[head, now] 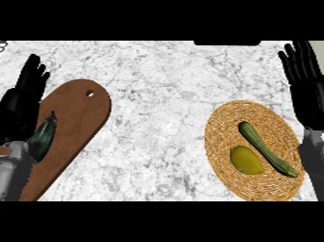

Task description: Pick the squash from the placemat and place it in the bowl

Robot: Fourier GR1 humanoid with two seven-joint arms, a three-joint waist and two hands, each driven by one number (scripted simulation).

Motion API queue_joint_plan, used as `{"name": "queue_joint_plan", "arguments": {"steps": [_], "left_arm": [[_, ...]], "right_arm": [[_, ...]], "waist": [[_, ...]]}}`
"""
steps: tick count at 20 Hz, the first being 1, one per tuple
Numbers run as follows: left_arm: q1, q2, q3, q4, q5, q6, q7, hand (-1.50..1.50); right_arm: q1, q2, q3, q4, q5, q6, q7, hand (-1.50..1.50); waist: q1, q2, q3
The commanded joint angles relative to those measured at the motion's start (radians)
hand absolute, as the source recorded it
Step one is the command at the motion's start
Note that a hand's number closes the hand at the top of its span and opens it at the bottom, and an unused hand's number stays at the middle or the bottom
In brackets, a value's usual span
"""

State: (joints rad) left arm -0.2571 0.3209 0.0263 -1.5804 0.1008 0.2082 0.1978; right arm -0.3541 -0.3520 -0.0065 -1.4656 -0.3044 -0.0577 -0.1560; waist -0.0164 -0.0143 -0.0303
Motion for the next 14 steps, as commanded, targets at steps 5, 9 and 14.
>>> {"name": "queue_joint_plan", "arguments": {"steps": [5, 9, 14], "left_arm": [[0.038, -0.075, -0.086, 0.013, -0.008, -0.031, -0.061, 0.00], [0.125, -0.120, -0.129, 0.032, -0.002, -0.054, -0.114, 0.00], [0.132, -0.162, -0.181, -0.010, -0.042, -0.020, -0.094, 0.00]], "right_arm": [[0.136, -0.165, 0.326, -0.029, 0.086, 0.454, 0.029, 1.50], [0.326, -0.205, 0.192, -0.008, 0.303, 0.189, -0.308, -1.50], [0.441, -0.176, 0.096, 0.025, 0.073, 0.396, -0.570, -1.50]], "waist": [[0.018, 0.020, 0.028], [-0.025, 0.014, 0.034], [0.000, 0.013, 0.032]]}}
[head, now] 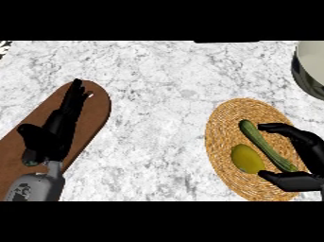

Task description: Pick the squash from the placemat and place it in the bowl

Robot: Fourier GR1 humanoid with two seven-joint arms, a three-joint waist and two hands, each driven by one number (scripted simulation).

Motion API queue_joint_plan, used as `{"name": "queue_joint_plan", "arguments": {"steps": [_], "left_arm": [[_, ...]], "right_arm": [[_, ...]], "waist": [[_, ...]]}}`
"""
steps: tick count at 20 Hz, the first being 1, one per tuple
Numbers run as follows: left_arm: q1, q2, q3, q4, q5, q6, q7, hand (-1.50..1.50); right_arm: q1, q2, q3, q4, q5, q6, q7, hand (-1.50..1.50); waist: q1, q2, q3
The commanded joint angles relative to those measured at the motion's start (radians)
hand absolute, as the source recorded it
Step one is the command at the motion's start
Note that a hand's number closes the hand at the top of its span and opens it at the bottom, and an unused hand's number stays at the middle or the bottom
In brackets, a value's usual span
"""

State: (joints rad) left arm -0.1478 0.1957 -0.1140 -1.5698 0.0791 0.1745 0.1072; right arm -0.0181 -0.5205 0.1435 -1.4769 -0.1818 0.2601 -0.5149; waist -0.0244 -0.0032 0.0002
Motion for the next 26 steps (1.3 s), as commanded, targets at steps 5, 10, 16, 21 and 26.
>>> {"name": "queue_joint_plan", "arguments": {"steps": [5, 10, 16, 21, 26], "left_arm": [[0.013, -0.029, -0.019, -0.013, -0.016, -0.019, 0.002, 0.00], [-0.033, -0.039, -0.011, 0.030, -0.044, -0.002, 0.002, 0.00], [0.019, -0.071, -0.037, 0.015, -0.049, -0.016, -0.044, 0.00], [0.027, -0.052, -0.018, -0.005, -0.038, -0.038, -0.015, 0.00], [0.013, -0.094, -0.032, 0.068, -0.065, -0.033, -0.077, 0.00]], "right_arm": [[0.147, -0.108, -0.188, -0.140, -0.075, 0.105, -0.154, -1.50], [0.113, -0.192, -0.287, -0.199, -0.068, 0.043, 0.052, -1.50], [0.021, -0.253, -0.223, -0.240, -0.073, 0.100, 0.354, -1.50], [0.015, -0.298, -0.188, -0.225, -0.022, 0.178, 0.443, -1.50], [-0.054, -0.296, -0.143, -0.199, 0.039, 0.226, 0.550, -1.50]], "waist": [[0.015, 0.001, 0.000], [0.013, 0.002, -0.001], [0.033, 0.004, -0.001], [0.031, 0.003, -0.001], [0.028, 0.004, -0.001]]}}
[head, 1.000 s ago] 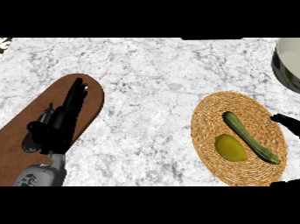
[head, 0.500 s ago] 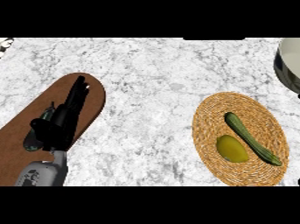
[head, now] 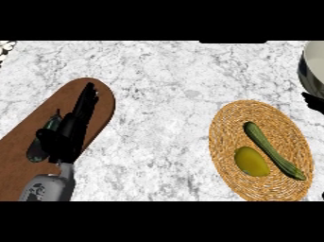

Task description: Pick the squash from the placemat and place it in the bowl

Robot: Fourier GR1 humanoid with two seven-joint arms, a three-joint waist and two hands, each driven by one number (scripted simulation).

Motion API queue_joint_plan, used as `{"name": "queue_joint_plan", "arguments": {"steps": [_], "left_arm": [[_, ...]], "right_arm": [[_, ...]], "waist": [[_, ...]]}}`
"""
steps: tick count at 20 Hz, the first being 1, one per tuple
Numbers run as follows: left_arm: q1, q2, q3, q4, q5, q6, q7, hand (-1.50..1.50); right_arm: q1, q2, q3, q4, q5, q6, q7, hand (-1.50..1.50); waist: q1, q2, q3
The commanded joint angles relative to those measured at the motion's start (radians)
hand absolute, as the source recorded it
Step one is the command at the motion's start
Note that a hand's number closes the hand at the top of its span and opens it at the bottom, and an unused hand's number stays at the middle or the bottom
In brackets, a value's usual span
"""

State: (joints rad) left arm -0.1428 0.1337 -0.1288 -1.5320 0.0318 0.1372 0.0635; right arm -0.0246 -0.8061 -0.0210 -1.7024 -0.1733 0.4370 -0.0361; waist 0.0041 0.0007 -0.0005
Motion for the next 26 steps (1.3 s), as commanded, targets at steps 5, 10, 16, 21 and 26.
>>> {"name": "queue_joint_plan", "arguments": {"steps": [5, 10, 16, 21, 26], "left_arm": [[-0.034, -0.051, 0.000, 0.032, -0.046, 0.028, 0.000, 0.00], [0.042, -0.035, 0.017, -0.052, -0.023, -0.022, 0.028, 0.00], [0.000, -0.032, 0.047, 0.052, -0.044, -0.040, -0.033, 0.00], [0.045, -0.053, 0.026, 0.002, -0.068, -0.043, -0.050, 0.00], [0.007, 0.017, 0.108, -0.069, -0.017, -0.092, 0.075, 0.00]], "right_arm": [[-0.023, 0.081, 0.051, 0.142, 0.194, 0.095, -0.089, -1.50], [-0.035, 0.160, 0.004, 0.174, 0.225, 0.126, -0.108, -1.50], [-0.034, 0.178, -0.071, 0.239, 0.161, 0.232, -0.170, -1.50], [-0.088, 0.213, -0.110, 0.268, 0.149, 0.287, -0.124, -1.50], [0.081, 0.259, -0.128, 0.061, 0.108, 0.306, -0.022, -1.50]], "waist": [[-0.004, 0.000, 0.001], [-0.002, -0.001, 0.001], [-0.004, 0.000, 0.001], [-0.002, -0.001, 0.000], [-0.009, -0.003, 0.000]]}}
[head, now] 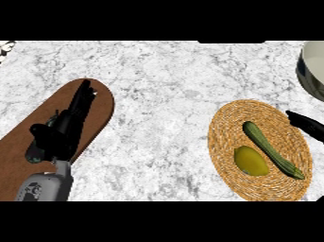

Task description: Pick the squash from the placemat and place it in the bowl

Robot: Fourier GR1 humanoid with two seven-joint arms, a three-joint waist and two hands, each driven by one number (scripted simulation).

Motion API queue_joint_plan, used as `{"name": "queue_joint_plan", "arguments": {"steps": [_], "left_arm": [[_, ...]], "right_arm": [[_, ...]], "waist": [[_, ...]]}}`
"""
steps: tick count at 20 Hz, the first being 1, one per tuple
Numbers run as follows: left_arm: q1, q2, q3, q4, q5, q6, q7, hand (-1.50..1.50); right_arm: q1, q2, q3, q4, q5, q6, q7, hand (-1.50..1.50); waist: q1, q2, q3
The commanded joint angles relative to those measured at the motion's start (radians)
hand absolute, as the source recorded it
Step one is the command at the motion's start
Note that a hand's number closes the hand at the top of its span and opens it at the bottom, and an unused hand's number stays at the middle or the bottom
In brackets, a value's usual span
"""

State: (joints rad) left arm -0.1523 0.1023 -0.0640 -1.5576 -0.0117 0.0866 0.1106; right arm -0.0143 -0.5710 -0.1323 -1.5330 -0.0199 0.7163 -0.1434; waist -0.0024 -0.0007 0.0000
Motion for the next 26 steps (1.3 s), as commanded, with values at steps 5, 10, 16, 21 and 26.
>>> {"name": "queue_joint_plan", "arguments": {"steps": [5, 10, 16, 21, 26], "left_arm": [[-0.018, -0.041, 0.014, 0.061, -0.025, 0.005, -0.050, 0.00], [0.070, -0.074, -0.051, -0.068, -0.072, 0.031, 0.003, 0.00], [0.023, -0.044, 0.011, 0.052, -0.030, -0.035, -0.077, 0.00], [0.020, -0.028, 0.040, 0.005, -0.007, -0.044, -0.025, 0.00], [0.019, -0.006, 0.075, 0.031, -0.007, -0.068, -0.064, 0.00]], "right_arm": [[-0.005, 0.066, -0.050, 0.063, 0.033, 0.058, -0.001, -1.50], [-0.052, 0.120, -0.019, 0.157, 0.148, 0.012, -0.086, -1.50], [-0.149, 0.120, -0.004, 0.284, 0.278, -0.061, -0.131, -1.50], [-0.092, 0.177, 0.075, 0.338, 0.463, -0.238, -0.245, -1.50], [-0.154, 0.142, 0.045, 0.402, 0.446, -0.140, -0.249, -1.50]], "waist": [[0.000, 0.000, 0.000], [0.004, 0.000, 0.000], [0.008, 0.002, 0.000], [0.006, 0.002, 0.001], [0.004, 0.001, 0.000]]}}
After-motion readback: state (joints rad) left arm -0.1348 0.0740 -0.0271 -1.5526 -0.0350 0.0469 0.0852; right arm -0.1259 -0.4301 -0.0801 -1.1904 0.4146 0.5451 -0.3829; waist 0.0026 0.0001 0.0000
